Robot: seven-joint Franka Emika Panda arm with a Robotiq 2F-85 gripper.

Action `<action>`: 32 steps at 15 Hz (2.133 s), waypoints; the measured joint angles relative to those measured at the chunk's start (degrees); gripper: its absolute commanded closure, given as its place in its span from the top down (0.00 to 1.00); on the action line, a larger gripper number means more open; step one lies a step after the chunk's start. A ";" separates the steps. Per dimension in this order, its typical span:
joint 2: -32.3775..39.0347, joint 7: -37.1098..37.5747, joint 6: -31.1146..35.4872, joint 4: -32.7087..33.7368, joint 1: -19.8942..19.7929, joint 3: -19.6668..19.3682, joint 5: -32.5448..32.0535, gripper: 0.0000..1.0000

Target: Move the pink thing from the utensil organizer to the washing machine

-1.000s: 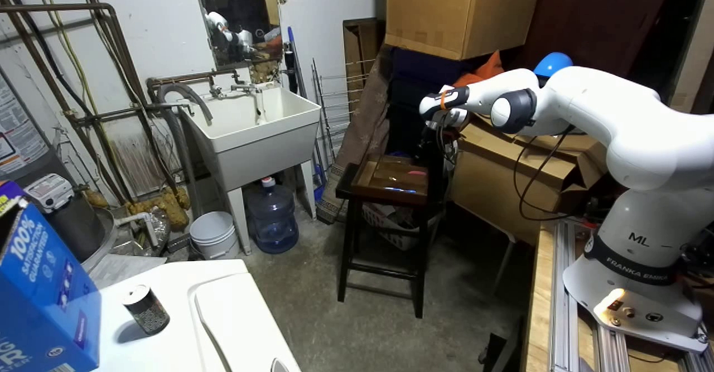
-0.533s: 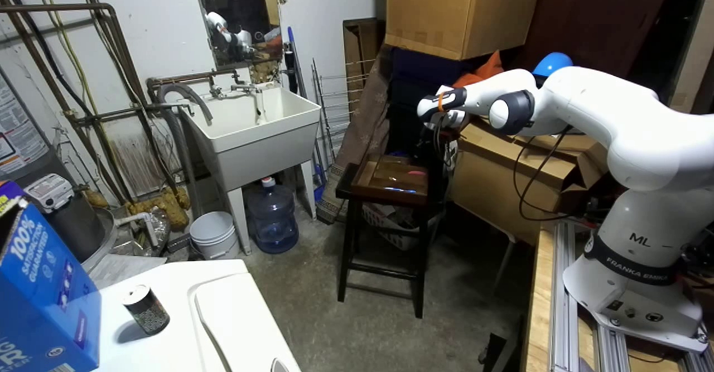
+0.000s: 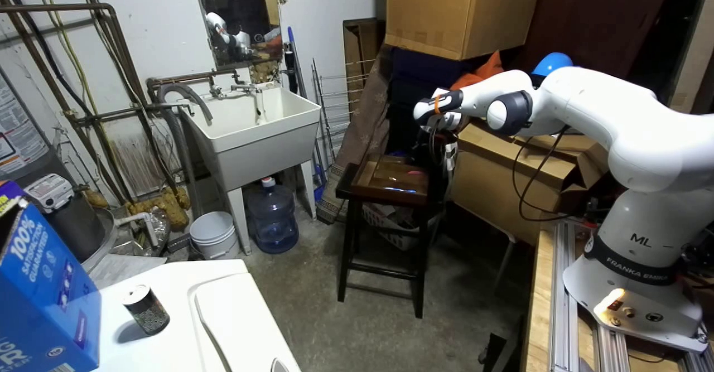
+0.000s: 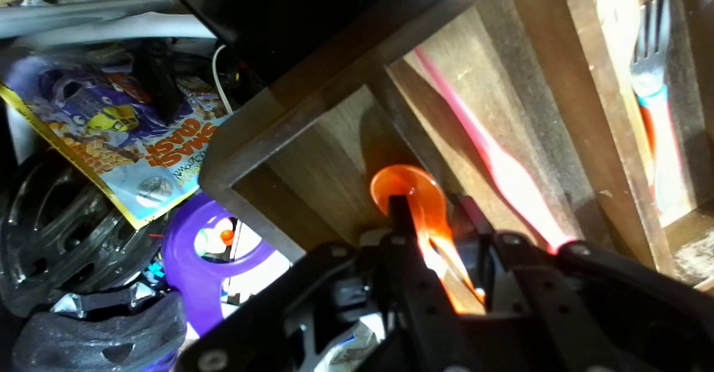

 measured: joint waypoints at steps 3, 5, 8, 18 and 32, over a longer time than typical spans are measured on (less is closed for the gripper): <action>0.00 2.28 0.10 0.01 0.12 0.00 0.00 0.28; 0.00 3.43 0.35 0.03 0.05 0.00 0.00 0.33; -0.02 2.54 0.68 0.08 0.11 0.07 -0.02 0.31; -0.38 -10.64 1.73 0.17 4.23 0.37 -1.27 0.32; -0.39 -14.44 1.91 -3.81 9.69 -7.33 -8.45 0.16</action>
